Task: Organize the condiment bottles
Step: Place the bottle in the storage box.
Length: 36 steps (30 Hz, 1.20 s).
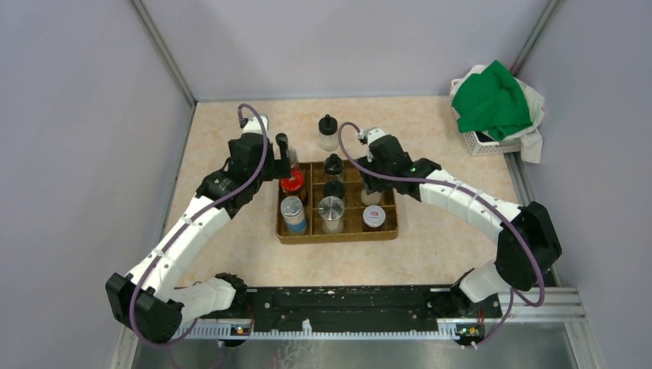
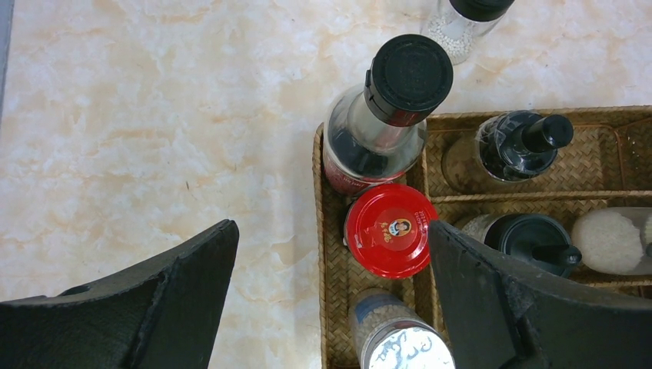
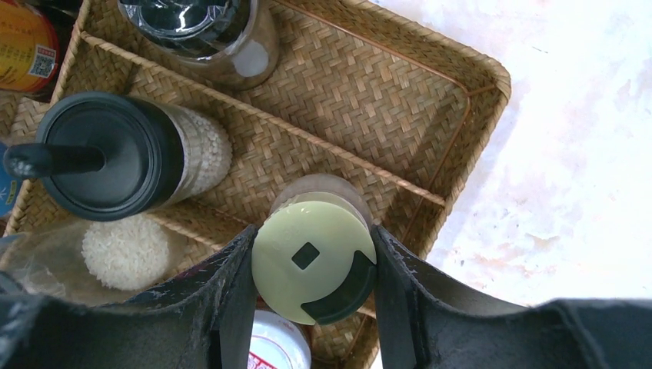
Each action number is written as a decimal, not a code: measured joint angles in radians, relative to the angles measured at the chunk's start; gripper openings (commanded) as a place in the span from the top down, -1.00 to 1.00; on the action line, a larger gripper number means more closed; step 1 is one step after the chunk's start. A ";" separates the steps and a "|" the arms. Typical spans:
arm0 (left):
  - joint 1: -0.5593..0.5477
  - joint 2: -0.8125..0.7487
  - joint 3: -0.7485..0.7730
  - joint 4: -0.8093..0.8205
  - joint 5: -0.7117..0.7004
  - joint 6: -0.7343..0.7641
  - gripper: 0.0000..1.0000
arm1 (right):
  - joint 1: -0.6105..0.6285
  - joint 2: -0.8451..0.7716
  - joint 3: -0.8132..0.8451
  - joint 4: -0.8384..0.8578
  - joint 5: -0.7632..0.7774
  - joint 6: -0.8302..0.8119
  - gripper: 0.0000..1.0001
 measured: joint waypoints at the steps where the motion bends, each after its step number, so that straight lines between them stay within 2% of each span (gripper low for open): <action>1: 0.000 -0.002 0.000 0.000 0.000 0.000 -0.98 | 0.000 0.008 0.000 0.007 -0.001 0.000 0.82; 10: 0.000 -0.006 0.000 -0.001 0.000 0.000 -0.98 | 0.000 0.055 -0.027 0.048 -0.005 0.000 0.73; 14: 0.000 -0.006 0.000 -0.001 0.000 0.000 -0.98 | 0.000 0.063 -0.039 0.055 -0.006 0.000 0.51; 19: 0.000 -0.006 0.000 -0.001 0.000 0.000 -0.98 | 0.000 0.063 -0.039 0.059 -0.006 0.000 0.04; 24: 0.000 -0.006 0.000 0.000 0.000 0.000 -0.98 | 0.000 0.063 -0.039 0.058 -0.005 0.001 -0.31; 27: 0.000 -0.006 0.000 0.000 0.000 0.000 -0.98 | 0.000 0.063 -0.039 0.061 -0.003 0.002 -0.45; 36: 0.000 -0.006 0.000 0.000 0.000 0.000 -0.98 | 0.000 0.063 -0.037 0.061 0.001 0.000 -0.47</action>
